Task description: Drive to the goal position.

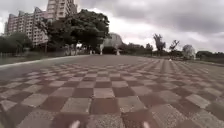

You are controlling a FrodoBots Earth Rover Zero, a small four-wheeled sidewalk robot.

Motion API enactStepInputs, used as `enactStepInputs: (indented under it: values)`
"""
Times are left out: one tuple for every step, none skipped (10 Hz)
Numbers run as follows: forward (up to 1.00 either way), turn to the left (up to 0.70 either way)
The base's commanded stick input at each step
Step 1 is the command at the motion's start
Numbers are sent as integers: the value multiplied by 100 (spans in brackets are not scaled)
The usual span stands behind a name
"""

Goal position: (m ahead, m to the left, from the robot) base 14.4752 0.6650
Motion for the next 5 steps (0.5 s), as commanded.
enactStepInputs:
  values:
    - [50,0]
    - [50,0]
    - [50,0]
    - [50,0]
    - [50,0]
